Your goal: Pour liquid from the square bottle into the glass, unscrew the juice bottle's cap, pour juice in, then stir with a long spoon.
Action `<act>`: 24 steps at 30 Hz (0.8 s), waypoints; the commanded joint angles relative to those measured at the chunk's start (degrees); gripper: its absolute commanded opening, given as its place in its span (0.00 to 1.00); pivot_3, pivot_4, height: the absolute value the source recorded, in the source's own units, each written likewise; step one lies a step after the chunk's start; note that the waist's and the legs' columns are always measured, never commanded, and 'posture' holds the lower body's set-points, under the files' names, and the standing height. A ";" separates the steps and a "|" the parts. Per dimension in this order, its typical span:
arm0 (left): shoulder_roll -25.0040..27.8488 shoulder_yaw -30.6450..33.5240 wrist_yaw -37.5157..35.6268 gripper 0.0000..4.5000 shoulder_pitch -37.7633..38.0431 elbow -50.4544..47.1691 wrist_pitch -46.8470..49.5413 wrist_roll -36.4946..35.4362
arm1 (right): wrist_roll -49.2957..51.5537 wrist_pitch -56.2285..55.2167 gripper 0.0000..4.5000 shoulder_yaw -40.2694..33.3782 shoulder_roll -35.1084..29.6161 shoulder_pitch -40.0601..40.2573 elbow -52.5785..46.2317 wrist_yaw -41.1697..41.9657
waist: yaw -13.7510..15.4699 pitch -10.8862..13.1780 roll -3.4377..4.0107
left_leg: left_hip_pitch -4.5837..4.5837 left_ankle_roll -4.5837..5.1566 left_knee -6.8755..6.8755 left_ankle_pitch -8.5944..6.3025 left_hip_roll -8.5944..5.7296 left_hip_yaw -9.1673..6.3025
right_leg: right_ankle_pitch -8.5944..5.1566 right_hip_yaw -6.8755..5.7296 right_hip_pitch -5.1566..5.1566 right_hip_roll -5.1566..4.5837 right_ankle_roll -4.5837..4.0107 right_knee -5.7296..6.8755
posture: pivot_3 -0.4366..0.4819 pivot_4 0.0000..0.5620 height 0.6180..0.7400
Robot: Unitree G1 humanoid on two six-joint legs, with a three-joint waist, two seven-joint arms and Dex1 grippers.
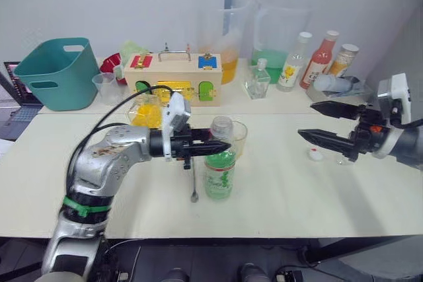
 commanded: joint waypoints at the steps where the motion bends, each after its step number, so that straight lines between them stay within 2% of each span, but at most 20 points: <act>1: 2.96 6.30 1.18 0.26 -0.98 -3.01 0.38 -2.67 | 2.79 1.12 0.99 1.85 0.37 -3.26 -1.14 1.69 | 0.15 0.01 -0.01 | 0.01 0.00 -0.01 0.00 -0.01 -0.03 | -0.01 -0.01 -0.04 0.00 -0.02 0.08 | 0.48 0.27 1.00; 5: 3.74 11.29 6.48 0.26 -2.45 -1.41 -1.89 -1.39 | 1.52 0.83 0.99 5.84 1.53 -5.81 -0.66 2.61 | 0.91 0.02 -0.05 | -0.08 0.00 0.00 0.00 -0.03 -0.02 | -0.02 -0.03 -0.07 -0.02 -0.03 0.05 | 0.48 0.27 1.00; 9: 4.19 10.36 11.12 0.26 -5.18 0.44 -3.38 2.48 | 0.47 0.93 0.99 7.44 2.24 -5.60 -1.30 1.71 | 1.84 0.09 -0.20 | -0.25 -0.02 0.10 0.01 -0.05 -0.07 | -0.01 -0.08 -0.14 -0.04 -0.02 0.01 | 0.48 0.27 1.00; 11: 3.91 8.55 11.91 0.26 -6.82 2.28 -5.80 5.32 | 0.58 1.92 0.99 7.84 2.28 -4.86 -2.09 0.78 | 2.12 0.09 -0.21 | -0.38 -0.02 0.13 0.01 -0.08 -0.04 | -0.01 -0.06 -0.34 -0.08 -0.02 0.07 | 0.48 0.27 1.00; 19: 1.40 -5.70 14.36 0.26 -14.25 15.53 -22.87 25.74 | 1.25 7.02 0.99 7.17 4.13 2.66 -10.59 -9.91 | 2.50 0.07 -0.24 | -0.74 -0.06 0.24 0.04 -0.10 -0.09 | 0.05 -0.10 -0.73 -0.06 -0.11 0.30 | 0.48 0.27 1.00; 24: -4.36 -8.58 14.87 0.26 -18.69 23.94 -31.66 30.25 | 3.56 9.33 0.99 3.64 4.26 7.42 -15.97 -15.65 | 2.46 0.07 -0.25 | -0.82 -0.05 0.44 0.03 -0.10 -0.11 | 0.05 -0.12 -0.73 -0.04 -0.11 0.32 | 0.48 0.27 1.00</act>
